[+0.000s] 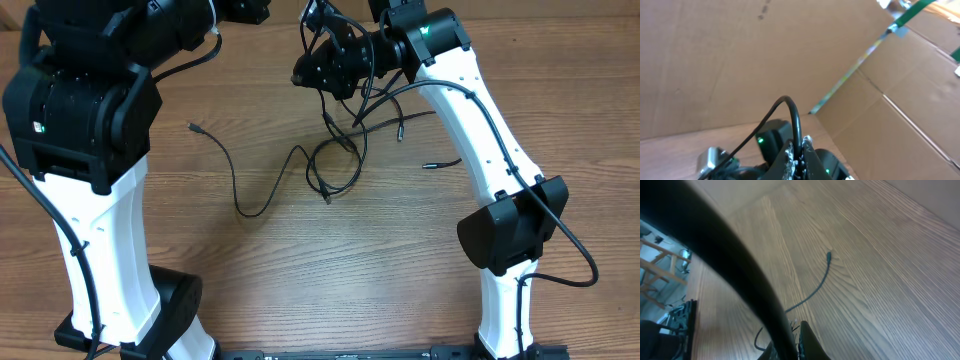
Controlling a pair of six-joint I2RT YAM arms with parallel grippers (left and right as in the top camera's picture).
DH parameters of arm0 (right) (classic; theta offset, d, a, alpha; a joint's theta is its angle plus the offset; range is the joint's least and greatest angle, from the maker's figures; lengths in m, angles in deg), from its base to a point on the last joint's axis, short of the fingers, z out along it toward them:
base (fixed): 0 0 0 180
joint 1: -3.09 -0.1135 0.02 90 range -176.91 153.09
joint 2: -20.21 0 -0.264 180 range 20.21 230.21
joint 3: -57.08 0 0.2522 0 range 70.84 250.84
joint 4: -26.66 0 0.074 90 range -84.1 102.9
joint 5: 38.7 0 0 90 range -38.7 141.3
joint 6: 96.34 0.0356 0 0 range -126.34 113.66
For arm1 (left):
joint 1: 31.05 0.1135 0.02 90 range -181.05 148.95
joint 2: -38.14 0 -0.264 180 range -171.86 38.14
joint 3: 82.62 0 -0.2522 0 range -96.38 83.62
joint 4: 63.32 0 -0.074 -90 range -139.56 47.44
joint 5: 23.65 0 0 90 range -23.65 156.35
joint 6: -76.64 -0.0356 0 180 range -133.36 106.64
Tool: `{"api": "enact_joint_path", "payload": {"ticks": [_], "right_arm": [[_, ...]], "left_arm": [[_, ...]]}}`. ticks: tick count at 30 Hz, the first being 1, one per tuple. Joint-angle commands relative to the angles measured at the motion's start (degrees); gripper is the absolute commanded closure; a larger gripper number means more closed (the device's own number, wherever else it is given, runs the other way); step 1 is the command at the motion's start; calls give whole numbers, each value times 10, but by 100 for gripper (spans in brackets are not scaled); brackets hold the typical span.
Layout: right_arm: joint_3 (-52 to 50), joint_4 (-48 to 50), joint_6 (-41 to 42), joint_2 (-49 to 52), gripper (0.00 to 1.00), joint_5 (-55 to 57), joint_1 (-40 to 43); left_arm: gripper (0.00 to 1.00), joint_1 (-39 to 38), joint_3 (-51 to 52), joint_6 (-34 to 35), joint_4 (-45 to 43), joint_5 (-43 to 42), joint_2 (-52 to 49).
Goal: Untangle cables
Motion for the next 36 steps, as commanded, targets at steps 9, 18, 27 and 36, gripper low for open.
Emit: {"api": "enact_joint_path", "payload": {"ticks": [9,18,27,36], "right_arm": [[7,-44,8,-2,96,64,140],[8,-82,7,-50,96,56,282],[8,-83,8,-173,96,56,374],[8,-30,26,-296,96,105,379]], "left_arm": [[46,72,1,-45,91,37,-5],[2,74,1,-78,114,35,-5],[10,52,2,-105,169,32,-59],[11,-31,2,-151,213,37,-165]]}}
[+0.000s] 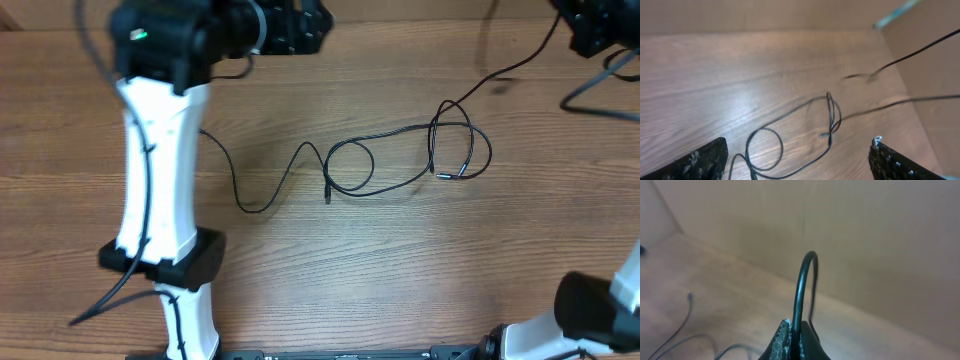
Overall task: Untangle cables
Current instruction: 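Pull the grasped strand away to the right with the right gripper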
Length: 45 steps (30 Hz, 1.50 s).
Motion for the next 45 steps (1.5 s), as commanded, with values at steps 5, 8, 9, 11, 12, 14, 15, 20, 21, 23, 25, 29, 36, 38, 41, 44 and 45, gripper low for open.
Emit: {"api": "enact_joint_path", "payload": {"ticks": [5,8,9,11,12,14,15,20,21,23,25,29,36,38,41,44,45], "right_arm": [[8,43,26,-79,96,34,-2],[8,43,30,-87,96,39,-2],[8,34,30,-85,96,47,-2],[8,29,30,-82,96,52,-2],[8,29,30,-80,96,59,-2],[8,28,30,-76,96,93,-1],[8,28,30,-74,96,112,-1],[7,26,25,-54,96,179,-1],[7,26,25,-47,96,179,-1],[7,24,25,-34,96,179,-1],[7,28,25,-14,96,185,-1],[7,50,28,21,96,209,40],[7,61,28,75,96,129,204],[7,63,28,86,96,114,231],[7,71,46,106,61,95,259],[7,78,65,125,0,96,265],[7,79,73,128,0,96,265]], "left_arm": [[8,-61,2,-54,10,-22,-75],[9,-81,2,-68,23,-37,-100],[9,-86,2,-68,24,-37,-106],[10,-88,2,-68,24,-38,-107],[10,-88,1,-68,24,-38,-106],[9,-88,2,-69,28,-46,-105],[9,-88,1,-70,31,-51,-105],[8,-90,1,-78,50,-61,-105],[8,-91,2,-78,51,-61,-105],[8,-92,1,-78,51,-62,-105],[9,-92,1,-78,52,-62,-105],[9,-92,1,-83,61,-61,-101],[10,-92,0,-82,59,-62,-72],[10,-94,0,-82,57,-61,-63],[9,-96,0,-82,50,-61,-49],[8,-101,0,-82,47,-61,-38],[8,-102,0,-82,47,-61,-35]]}}
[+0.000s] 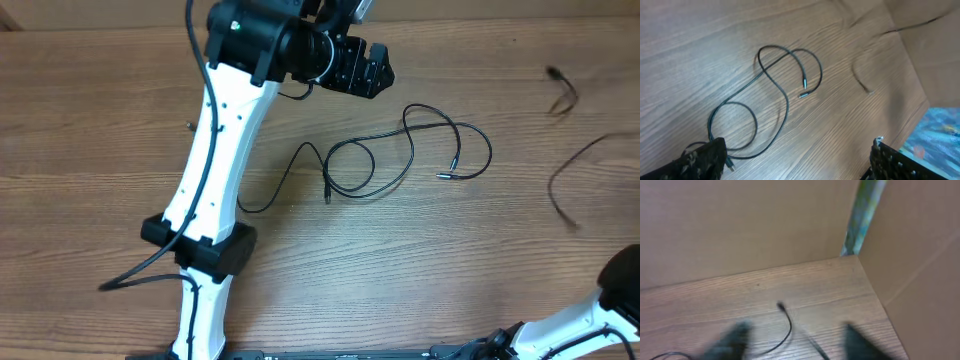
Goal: Untangle cables
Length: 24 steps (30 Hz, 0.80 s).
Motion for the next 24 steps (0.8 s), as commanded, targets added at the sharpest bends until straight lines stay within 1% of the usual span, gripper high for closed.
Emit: {"api": "enact_joint_path", "payload": {"ticks": [1,2,5,7,11,14,16,18,21,24], "right_arm": [[7,8,44,18,0,-25,-5],[7,8,45,18,0,-32,-5],[8,16,45,9,0,-121,-13],[8,-2,45,-4,0,-156,-27],[8,-67,40,-12,0,-155,-77],[8,-150,16,-12,0,-118,-135],[7,-184,19,-12,0,-52,-181],[7,-191,30,-12,0,-29,-209],[7,-199,71,-12,0,16,-257],[6,-214,89,-12,0,66,-286]], "left_arm": [[8,-12,0,-13,-2,-7,37],[8,-12,0,-13,-2,-7,38],[7,-12,0,-13,0,-7,38],[7,-10,0,-13,0,-5,38],[8,-10,0,-13,-3,30,38],[8,-9,0,-13,-3,36,39],[8,-5,0,-13,-3,36,41],[9,-3,0,-13,-3,36,43],[10,-3,0,-13,-2,36,50],[10,-2,0,-14,-2,37,60]]}}
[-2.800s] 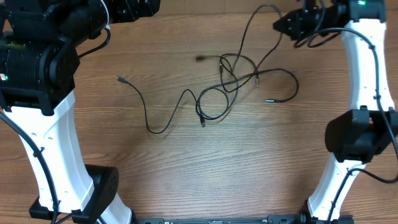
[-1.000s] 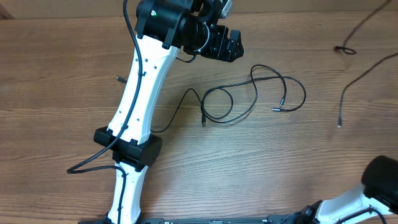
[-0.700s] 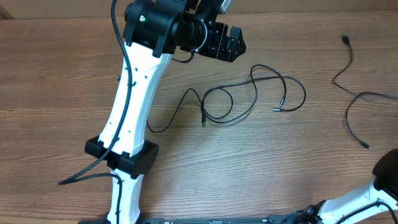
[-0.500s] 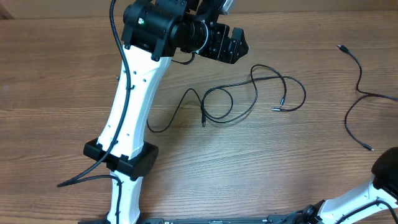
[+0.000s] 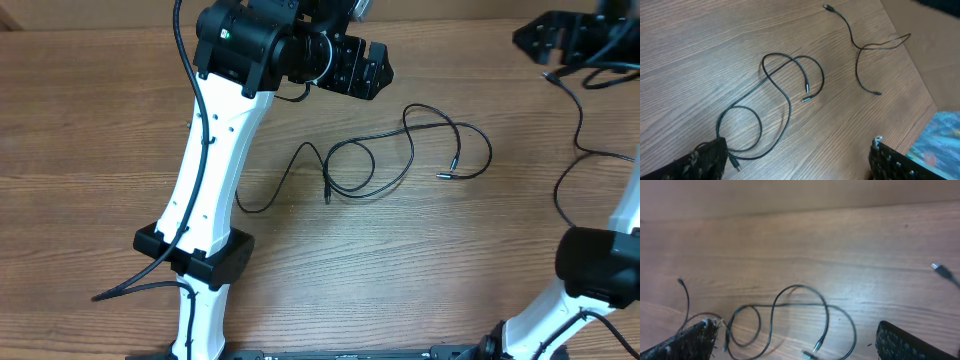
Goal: Untangle cables
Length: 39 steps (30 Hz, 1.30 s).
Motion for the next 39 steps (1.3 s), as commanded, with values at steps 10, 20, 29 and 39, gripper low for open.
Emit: {"api": "enact_joint_path", "payload": {"ticks": [10,20,29,39], "right_arm": [[-90,-31,73,-24,0,92,-82],[-112,-89,125,-186,0,191,-156],[-277,-75,181,-312,0,195,-174],[-653,227,222,-393,0,160,-214]], "left_arm": [[9,9,0,-22,1,10,68],[7,10,0,-24,3,38,68],[8,10,0,-30,5,22,68],[7,10,0,-30,8,18,68]]}}
